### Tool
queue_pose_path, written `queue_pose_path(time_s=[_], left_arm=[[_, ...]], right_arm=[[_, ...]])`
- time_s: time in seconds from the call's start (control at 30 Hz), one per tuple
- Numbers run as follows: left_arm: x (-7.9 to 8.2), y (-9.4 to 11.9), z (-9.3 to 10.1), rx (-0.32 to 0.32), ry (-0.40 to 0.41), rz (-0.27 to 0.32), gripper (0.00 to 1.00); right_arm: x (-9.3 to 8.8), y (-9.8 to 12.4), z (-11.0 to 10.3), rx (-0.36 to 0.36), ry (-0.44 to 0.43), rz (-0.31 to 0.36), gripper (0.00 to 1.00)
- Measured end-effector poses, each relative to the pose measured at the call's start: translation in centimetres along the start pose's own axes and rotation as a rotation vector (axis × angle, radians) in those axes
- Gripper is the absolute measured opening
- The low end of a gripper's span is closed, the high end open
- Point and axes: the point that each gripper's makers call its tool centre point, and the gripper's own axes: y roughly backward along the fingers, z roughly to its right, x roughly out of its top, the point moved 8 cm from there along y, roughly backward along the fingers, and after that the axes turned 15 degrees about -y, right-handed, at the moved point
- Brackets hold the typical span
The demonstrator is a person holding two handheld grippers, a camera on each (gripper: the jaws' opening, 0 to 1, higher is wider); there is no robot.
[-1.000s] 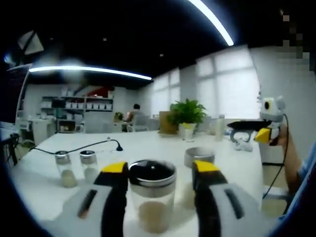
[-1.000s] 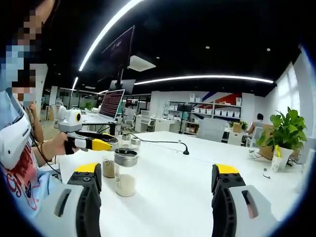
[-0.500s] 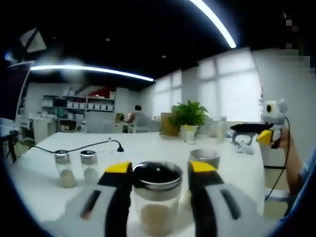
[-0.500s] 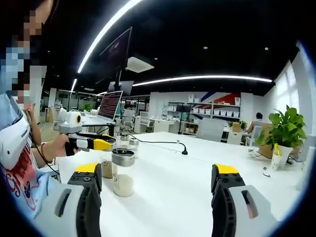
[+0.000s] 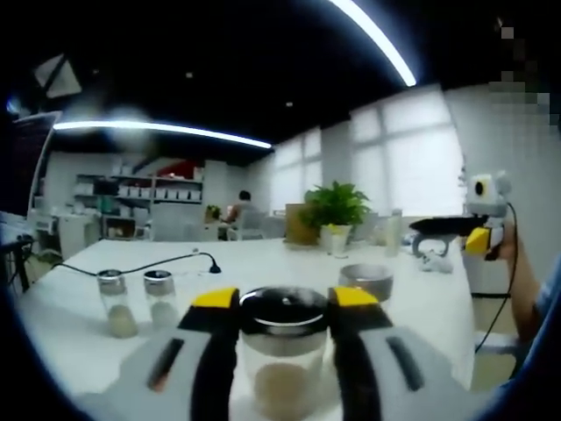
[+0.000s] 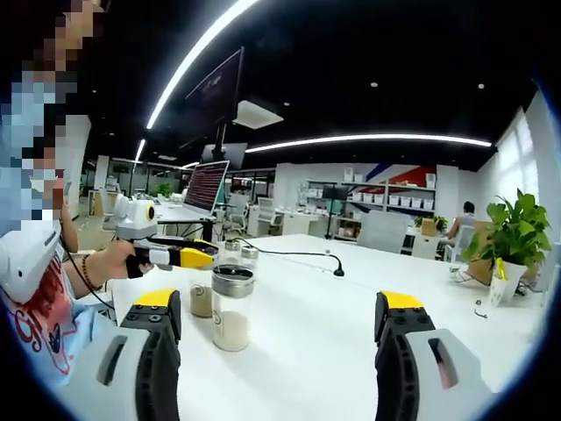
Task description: Rotate the seasoning bottle until the label or dispensing opening points toward the visible target arrow and the bottle remains upright within the marked orientation range
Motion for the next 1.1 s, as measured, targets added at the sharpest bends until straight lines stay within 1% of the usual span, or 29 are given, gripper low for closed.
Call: queue_pose_path(time_s=[0.23,0.3,0.37,0.5,0.63,0.7,0.77,0.8,0.93,1.1], left_arm=[[0.0,0.0,-0.1,-0.015,-0.002,0.007,0.42],[-0.1,0.0,-0.2,-0.022,-0.005,0.012,0.42],[-0.1,0.0,-0.2,-0.029,-0.009,0.017,0.42],[-0.2,0.0,-0.3,-0.036,-0.012,0.026,0.42],[-0.2,0.0,-0.4,-0.049,-0.007,0.033,0.42],[-0.3,0.1,-0.6,-0.065,0.000,0.039,0.42],[-0.3,0.1,-0.6,-0.083,0.001,0.044,0.42],[-0.3,0.1,-0.7,-0.102,0.006,0.045,0.42],[-0.4,0.2,-1.0,-0.145,0.010,0.063,0.42],[-0.5,0.1,-1.3,-0.187,0.016,0.076,0.42]], right_arm=[[-0.1,0.0,0.2,-0.003,-0.007,-0.005,0.94],[0.4,0.0,-0.1,0.026,-0.008,0.040,0.94],[0.6,0.2,-0.5,0.045,-0.008,0.055,0.94],[0.7,0.1,-0.8,0.046,0.014,0.050,0.96],[0.5,0.0,-0.6,0.034,0.006,0.039,0.95],[0.4,-0.1,-0.3,0.031,-0.015,0.039,0.94],[0.2,-0.3,-0.1,0.039,-0.074,0.052,0.93],[0.2,-0.3,0.1,0.040,-0.081,0.051,0.93],[0.0,-0.3,0.2,0.021,-0.079,0.037,0.93],[0.0,-0.3,0.3,0.021,-0.083,0.039,0.93]])
